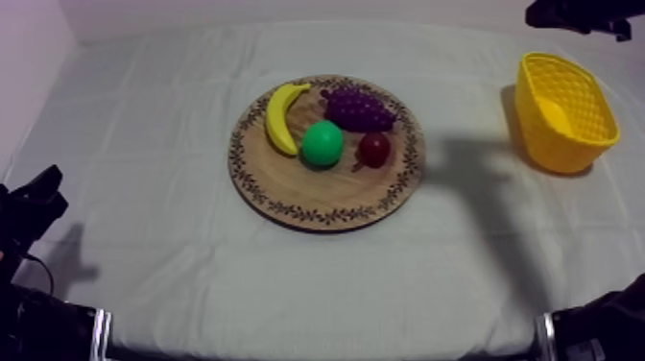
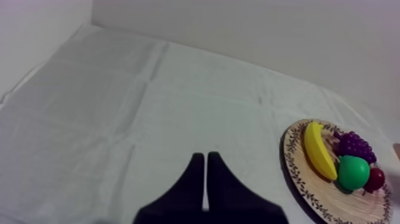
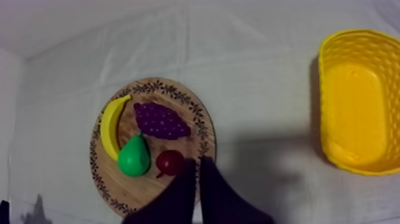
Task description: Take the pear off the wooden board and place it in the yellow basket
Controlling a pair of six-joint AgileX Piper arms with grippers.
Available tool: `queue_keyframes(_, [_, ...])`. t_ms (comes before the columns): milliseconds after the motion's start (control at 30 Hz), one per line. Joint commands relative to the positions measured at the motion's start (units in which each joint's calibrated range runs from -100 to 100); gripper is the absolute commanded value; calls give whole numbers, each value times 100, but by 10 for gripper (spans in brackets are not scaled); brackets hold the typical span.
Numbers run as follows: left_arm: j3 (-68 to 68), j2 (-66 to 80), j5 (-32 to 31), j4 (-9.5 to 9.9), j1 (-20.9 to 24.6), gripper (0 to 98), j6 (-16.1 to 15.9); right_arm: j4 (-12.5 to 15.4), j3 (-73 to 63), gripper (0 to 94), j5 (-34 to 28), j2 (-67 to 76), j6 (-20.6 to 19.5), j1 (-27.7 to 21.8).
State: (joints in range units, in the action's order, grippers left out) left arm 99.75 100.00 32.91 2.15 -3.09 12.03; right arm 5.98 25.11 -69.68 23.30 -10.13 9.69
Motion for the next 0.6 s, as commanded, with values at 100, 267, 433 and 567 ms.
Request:
queue_keyframes(100, [3, 0, -1, -2, 1, 1, 1, -63, -81, 3, -44, -398, -128, 81])
queue_keyframes(267, [3, 0, -1, -2, 1, 1, 1, -171, -223, 3, -145, -857, -293, 167])
queue_keyframes(433, [3, 0, -1, -2, 1, 1, 1, -264, -367, 3, -225, -1254, -465, 366])
queue_keyframes(567, [3, 0, -1, -2, 1, 1, 1, -333, -524, 3, -262, -1509, -665, 735])
